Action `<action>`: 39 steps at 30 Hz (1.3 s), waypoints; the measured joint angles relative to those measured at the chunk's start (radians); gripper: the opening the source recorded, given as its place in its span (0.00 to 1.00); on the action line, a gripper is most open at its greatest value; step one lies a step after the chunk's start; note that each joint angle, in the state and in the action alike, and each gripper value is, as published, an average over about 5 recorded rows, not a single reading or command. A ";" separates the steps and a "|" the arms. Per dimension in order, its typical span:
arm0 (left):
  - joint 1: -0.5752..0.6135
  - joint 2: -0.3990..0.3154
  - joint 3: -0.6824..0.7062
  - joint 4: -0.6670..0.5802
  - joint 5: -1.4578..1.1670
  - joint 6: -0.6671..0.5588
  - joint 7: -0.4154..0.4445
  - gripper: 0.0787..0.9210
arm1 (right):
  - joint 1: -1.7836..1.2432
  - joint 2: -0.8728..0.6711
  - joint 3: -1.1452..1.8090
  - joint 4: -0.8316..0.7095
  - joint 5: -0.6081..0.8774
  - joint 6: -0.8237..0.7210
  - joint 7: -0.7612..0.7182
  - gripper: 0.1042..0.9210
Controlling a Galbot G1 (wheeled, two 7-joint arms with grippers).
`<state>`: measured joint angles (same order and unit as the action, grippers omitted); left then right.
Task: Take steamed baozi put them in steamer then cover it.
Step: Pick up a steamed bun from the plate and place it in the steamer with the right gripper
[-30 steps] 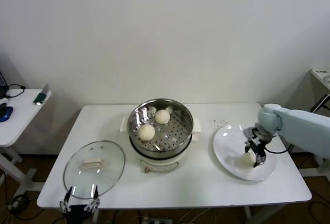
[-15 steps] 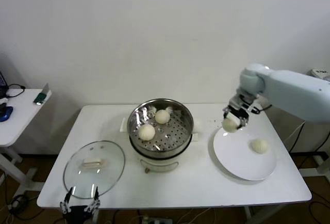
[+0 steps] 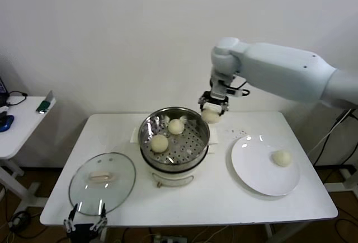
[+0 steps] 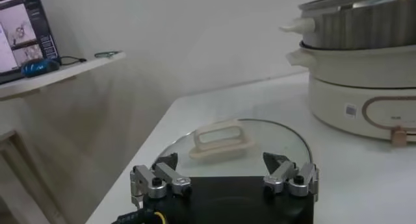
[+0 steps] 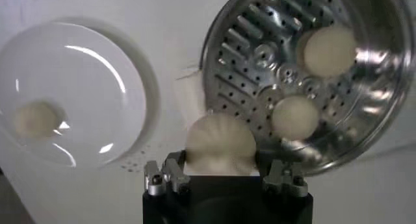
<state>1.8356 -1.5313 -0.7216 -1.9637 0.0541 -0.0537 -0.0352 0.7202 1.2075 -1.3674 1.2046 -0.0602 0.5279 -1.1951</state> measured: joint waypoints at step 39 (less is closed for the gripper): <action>-0.016 0.019 0.002 0.015 -0.011 0.017 0.003 0.88 | -0.154 0.191 -0.023 0.026 -0.090 0.069 0.024 0.88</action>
<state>1.8201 -1.5119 -0.7200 -1.9491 0.0428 -0.0363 -0.0325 0.5666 1.3982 -1.3906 1.2305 -0.1499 0.5972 -1.1712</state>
